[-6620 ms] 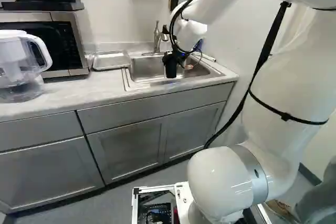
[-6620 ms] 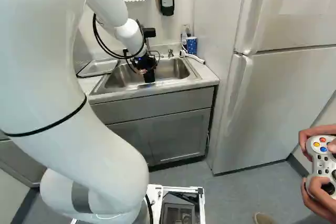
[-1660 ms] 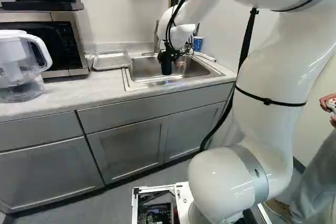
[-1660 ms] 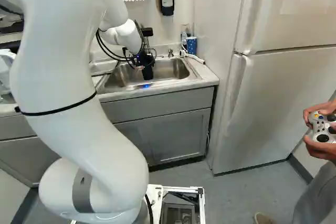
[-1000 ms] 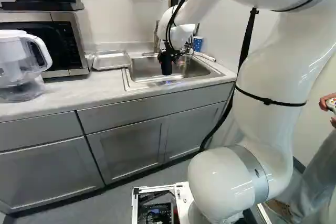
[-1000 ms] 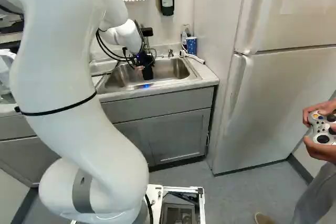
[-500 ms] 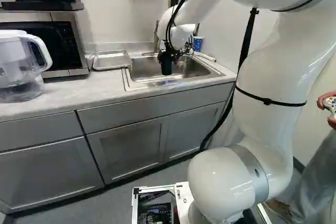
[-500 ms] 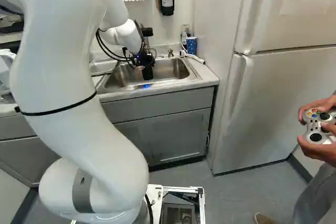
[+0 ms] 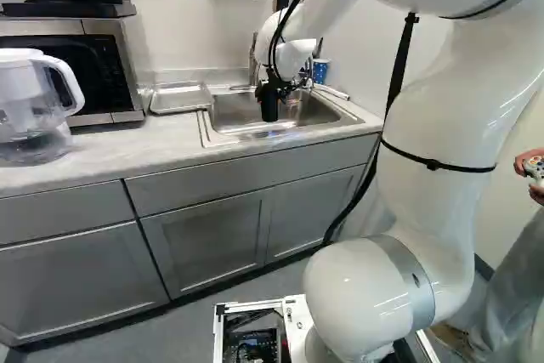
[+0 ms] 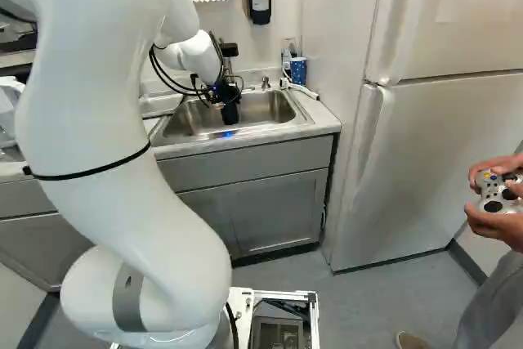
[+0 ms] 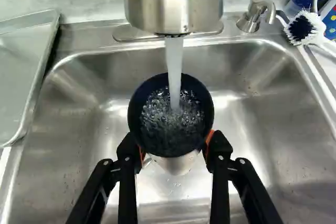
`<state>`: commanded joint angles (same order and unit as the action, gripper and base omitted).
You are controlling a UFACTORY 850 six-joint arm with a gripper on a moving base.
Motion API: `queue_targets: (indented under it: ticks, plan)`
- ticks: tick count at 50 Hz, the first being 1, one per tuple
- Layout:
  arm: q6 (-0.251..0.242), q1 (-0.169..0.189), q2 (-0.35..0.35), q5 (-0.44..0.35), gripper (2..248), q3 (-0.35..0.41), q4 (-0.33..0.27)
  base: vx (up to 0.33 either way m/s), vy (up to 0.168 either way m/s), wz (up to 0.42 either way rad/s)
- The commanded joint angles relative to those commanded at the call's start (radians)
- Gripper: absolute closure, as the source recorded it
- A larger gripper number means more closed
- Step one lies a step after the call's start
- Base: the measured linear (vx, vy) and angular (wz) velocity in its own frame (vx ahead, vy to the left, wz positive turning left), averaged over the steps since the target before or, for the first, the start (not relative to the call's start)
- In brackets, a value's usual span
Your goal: Rinse the cup and place it in the tray
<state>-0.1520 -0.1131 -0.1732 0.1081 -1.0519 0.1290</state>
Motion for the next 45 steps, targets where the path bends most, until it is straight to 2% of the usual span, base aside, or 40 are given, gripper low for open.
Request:
queue_targets:
  ticks: [21, 45]
  plan:
    - [0.0, -0.002, 0.0, 0.0, 127, 0.0, 0.0, 0.0, 0.0, 0.0]
    - [0.0, -0.069, 0.003, 0.0, 127, 0.003, 0.0, 0.0, 0.0, 0.0]
